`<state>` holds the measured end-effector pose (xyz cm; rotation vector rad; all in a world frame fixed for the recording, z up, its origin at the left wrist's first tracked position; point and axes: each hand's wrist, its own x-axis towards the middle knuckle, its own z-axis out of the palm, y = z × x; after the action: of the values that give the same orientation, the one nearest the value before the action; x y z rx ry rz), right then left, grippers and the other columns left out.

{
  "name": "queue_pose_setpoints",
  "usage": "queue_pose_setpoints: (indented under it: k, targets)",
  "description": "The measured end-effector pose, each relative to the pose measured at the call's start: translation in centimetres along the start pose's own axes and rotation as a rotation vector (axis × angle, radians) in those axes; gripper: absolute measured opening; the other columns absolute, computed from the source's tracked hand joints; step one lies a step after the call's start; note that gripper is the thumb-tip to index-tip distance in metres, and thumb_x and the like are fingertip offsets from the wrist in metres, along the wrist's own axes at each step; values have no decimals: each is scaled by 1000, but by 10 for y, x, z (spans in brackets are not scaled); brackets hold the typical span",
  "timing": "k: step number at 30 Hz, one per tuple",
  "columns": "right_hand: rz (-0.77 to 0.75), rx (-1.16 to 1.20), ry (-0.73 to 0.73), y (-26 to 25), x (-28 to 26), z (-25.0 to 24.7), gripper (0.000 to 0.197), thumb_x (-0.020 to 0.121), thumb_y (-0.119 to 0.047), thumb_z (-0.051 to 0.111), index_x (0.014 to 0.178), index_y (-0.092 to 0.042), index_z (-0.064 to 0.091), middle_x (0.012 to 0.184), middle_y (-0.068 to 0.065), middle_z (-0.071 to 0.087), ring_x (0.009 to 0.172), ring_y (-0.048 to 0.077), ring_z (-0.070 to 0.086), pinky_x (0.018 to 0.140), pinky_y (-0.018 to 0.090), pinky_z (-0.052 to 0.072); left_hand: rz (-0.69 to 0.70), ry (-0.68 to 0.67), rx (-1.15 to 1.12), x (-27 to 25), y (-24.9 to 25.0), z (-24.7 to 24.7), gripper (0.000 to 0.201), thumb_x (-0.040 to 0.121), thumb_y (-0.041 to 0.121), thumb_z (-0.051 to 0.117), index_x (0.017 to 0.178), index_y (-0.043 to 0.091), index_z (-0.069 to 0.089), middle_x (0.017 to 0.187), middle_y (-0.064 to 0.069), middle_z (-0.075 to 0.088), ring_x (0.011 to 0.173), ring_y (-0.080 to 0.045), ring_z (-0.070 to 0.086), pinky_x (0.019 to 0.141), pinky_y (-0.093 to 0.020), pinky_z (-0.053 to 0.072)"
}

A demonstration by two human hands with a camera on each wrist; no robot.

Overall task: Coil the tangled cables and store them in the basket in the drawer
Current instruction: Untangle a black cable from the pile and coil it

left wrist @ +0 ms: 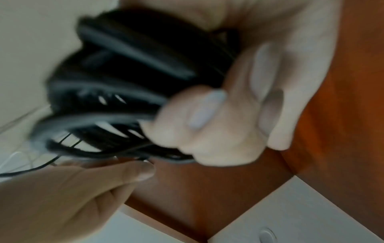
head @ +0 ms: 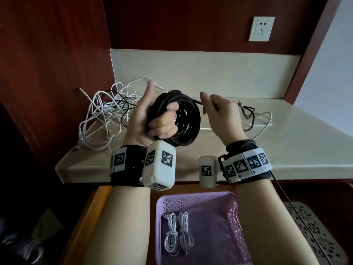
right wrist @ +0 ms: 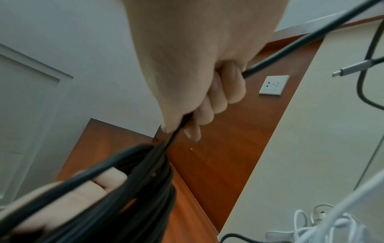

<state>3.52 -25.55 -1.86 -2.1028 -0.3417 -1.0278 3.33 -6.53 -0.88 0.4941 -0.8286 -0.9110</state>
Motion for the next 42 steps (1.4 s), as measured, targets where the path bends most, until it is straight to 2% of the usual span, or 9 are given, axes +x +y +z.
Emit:
queue_pose_setpoints:
  k: [4,9,14,18,22,26,29,34,42]
  targets:
    - [-17,16,-264,4,-1,0,29,97,-30,50,83,-11,66,51,-25,50,49,1,44,49,17,28,310,80,-67,-15,16,3,70,83,73,32,85,4,48,44,4,32,35,-11,30,45,-23,30]
    - [59,-157,-670,-4,-3,-5,28,93,-35,56,91,-12,72,60,-9,55,54,3,44,52,15,32,663,697,303,-29,31,25,42,98,48,33,71,16,42,36,9,28,28,-7,24,40,-16,28]
    - [109,-208,-718,-15,-2,-9,30,88,-32,63,118,-25,64,123,-5,61,118,13,53,104,32,37,238,753,669,-34,28,42,38,89,48,43,68,16,47,33,8,27,25,-5,19,34,-20,18]
    - [-166,7,-590,-32,2,-25,81,74,-20,64,143,-41,26,146,-7,36,134,12,33,112,47,25,-130,526,871,-35,18,53,35,81,46,66,68,15,56,36,3,32,26,-7,23,32,-13,21]
    - [-249,220,-837,-49,-1,-33,99,69,6,65,149,-25,15,157,-6,15,144,0,9,118,25,14,-327,526,1129,-19,4,64,35,82,38,56,69,8,48,37,-2,32,27,-9,21,32,-10,21]
    - [-300,194,-750,-47,-3,-24,73,71,-6,76,135,-7,41,144,3,41,134,7,36,110,18,29,-401,468,1126,-9,-5,67,35,84,37,54,70,6,45,38,-1,33,28,-9,22,32,-11,20]
    - [-218,128,-654,-49,-5,-17,43,72,-13,73,111,-7,56,104,-2,66,93,12,59,81,27,48,-365,490,1087,-9,-3,68,35,83,37,53,75,4,45,37,-1,33,27,-8,22,32,-10,20]
    - [-323,71,-393,-58,-10,0,37,69,-37,51,89,-7,60,72,1,66,67,26,60,60,38,49,-320,497,1082,-16,5,69,38,73,44,65,65,10,51,37,-3,33,26,-10,23,33,-10,24]
    - [-319,148,-121,-60,-13,7,11,67,5,63,74,-2,58,55,-7,41,53,15,34,49,23,32,-277,389,1269,-14,5,79,27,68,13,77,54,20,54,40,-1,40,33,-14,33,39,-16,29]
